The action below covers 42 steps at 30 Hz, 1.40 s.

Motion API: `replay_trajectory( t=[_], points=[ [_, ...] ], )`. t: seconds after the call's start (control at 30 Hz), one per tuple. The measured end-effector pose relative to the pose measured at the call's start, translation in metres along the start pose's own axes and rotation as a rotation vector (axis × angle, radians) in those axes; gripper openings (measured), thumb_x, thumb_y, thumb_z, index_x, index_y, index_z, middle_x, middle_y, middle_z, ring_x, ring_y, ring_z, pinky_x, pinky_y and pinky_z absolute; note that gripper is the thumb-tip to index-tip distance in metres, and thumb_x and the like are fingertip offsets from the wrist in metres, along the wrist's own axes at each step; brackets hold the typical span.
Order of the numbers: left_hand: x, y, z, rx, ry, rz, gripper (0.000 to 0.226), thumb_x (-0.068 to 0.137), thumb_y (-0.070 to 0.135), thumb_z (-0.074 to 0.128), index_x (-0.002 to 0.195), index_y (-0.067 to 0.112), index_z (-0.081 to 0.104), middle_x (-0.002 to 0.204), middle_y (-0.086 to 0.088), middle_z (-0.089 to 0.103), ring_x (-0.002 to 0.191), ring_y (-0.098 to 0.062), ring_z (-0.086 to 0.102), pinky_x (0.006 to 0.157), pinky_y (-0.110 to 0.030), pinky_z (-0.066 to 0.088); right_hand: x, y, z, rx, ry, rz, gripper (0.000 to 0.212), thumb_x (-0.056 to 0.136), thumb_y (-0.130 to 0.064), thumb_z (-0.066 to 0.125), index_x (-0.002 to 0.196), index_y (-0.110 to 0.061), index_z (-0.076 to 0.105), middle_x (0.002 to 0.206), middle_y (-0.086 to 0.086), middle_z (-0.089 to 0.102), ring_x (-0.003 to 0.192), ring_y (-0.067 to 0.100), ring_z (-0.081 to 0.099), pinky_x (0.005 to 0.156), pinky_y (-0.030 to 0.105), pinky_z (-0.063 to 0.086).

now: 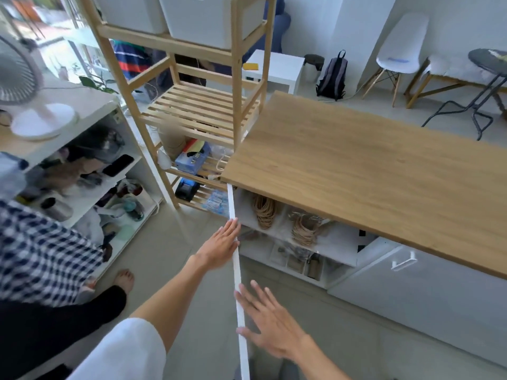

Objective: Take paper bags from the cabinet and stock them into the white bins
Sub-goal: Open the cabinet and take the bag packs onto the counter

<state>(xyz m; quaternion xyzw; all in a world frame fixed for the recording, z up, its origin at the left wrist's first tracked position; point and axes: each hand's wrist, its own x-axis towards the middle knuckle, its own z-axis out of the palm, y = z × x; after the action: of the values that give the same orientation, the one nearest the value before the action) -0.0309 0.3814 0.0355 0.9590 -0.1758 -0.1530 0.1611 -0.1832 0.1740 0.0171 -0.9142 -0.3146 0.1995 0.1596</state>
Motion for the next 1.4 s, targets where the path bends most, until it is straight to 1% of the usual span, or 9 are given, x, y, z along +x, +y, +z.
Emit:
replay_trajectory(
  t=[0.13,0.27,0.57,0.7,1.0,1.07,1.17,1.27,1.4],
  points=[
    [-0.006,-0.008,-0.002,-0.136,0.009,-0.028,0.060,0.104,0.007,0.034,0.159,0.008,0.008,0.166,-0.008,-0.006,0.152,-0.019,-0.012,0.118,-0.024,-0.004,0.020,-0.013,0.002,-0.071,-0.044,-0.061,0.067,0.104,-0.053,0.027,0.163,-0.032,0.004,0.169,-0.014,-0.001,0.156,0.027,-0.006,0.124,0.054,-0.006],
    [-0.007,-0.007,-0.004,-0.292,0.054,-0.111,0.070,0.098,0.002,0.046,0.159,0.011,0.014,0.166,-0.011,-0.001,0.153,-0.023,-0.009,0.122,-0.035,0.007,0.029,-0.016,-0.016,-0.098,-0.112,-0.101,0.057,0.106,-0.042,0.030,0.160,-0.027,0.023,0.169,-0.003,0.015,0.157,0.021,0.003,0.127,0.044,0.001],
    [-0.021,-0.001,-0.006,-0.347,0.186,-0.274,0.062,0.099,0.027,0.055,0.154,0.014,0.030,0.166,-0.010,0.010,0.154,-0.023,-0.003,0.121,-0.051,0.016,0.024,0.049,-0.079,0.599,0.124,0.618,0.050,0.099,-0.049,0.048,0.147,-0.035,0.047,0.145,-0.002,0.058,0.135,0.018,0.052,0.109,0.034,0.040],
    [-0.016,-0.003,-0.006,-0.242,0.230,-0.338,0.057,0.098,0.037,0.053,0.149,0.019,0.037,0.164,-0.007,0.019,0.154,-0.022,0.005,0.116,-0.055,0.022,0.027,0.073,-0.105,0.704,0.227,0.720,0.050,0.103,-0.043,0.047,0.149,-0.025,0.046,0.141,0.002,0.061,0.121,0.019,0.058,0.091,0.025,0.045],
    [0.000,-0.003,0.003,-0.179,0.354,-0.417,0.049,0.097,0.035,0.056,0.142,0.018,0.046,0.163,-0.010,0.024,0.154,-0.027,0.007,0.123,-0.048,0.012,0.058,0.117,-0.113,0.783,0.231,0.779,0.049,0.105,-0.042,0.043,0.150,-0.023,0.044,0.143,0.004,0.059,0.129,0.022,0.056,0.106,0.035,0.040],
    [0.007,0.002,0.009,-0.125,0.294,-0.338,0.050,0.098,0.035,0.054,0.145,0.018,0.044,0.164,-0.010,0.020,0.154,-0.026,0.004,0.123,-0.039,0.004,0.069,0.126,-0.113,0.799,0.216,0.768,0.048,0.106,-0.040,0.042,0.150,-0.022,0.044,0.144,0.005,0.058,0.117,0.020,0.062,0.097,0.032,0.040],
    [0.024,0.015,0.018,-0.092,0.155,-0.260,0.056,0.099,0.041,0.049,0.149,0.019,0.038,0.164,-0.007,0.021,0.153,-0.023,0.011,0.123,-0.034,0.006,0.088,0.146,-0.106,0.824,0.226,0.742,0.046,0.106,-0.039,0.041,0.149,-0.021,0.045,0.144,0.006,0.058,0.070,0.004,0.053,0.075,0.028,0.044],
    [0.046,0.022,0.022,-0.260,0.063,-0.365,0.057,0.100,0.051,0.043,0.147,0.021,0.039,0.156,-0.002,0.036,0.144,-0.021,0.034,0.115,-0.037,0.033,0.108,0.166,-0.101,0.950,0.221,0.750,0.046,0.107,-0.038,0.041,0.149,-0.020,0.045,0.148,0.007,0.054,0.101,0.014,0.063,0.092,0.034,0.053],
    [0.085,0.014,0.026,-0.624,0.007,-0.462,0.051,0.101,0.055,0.037,0.137,0.019,0.047,0.141,-0.004,0.053,0.123,-0.021,0.052,0.101,-0.033,0.041,0.138,0.186,-0.096,1.378,0.321,0.825,0.047,0.110,-0.034,0.038,0.152,-0.015,0.038,0.151,0.011,0.049,0.133,0.028,0.052,0.110,0.049,0.044]
  ],
)
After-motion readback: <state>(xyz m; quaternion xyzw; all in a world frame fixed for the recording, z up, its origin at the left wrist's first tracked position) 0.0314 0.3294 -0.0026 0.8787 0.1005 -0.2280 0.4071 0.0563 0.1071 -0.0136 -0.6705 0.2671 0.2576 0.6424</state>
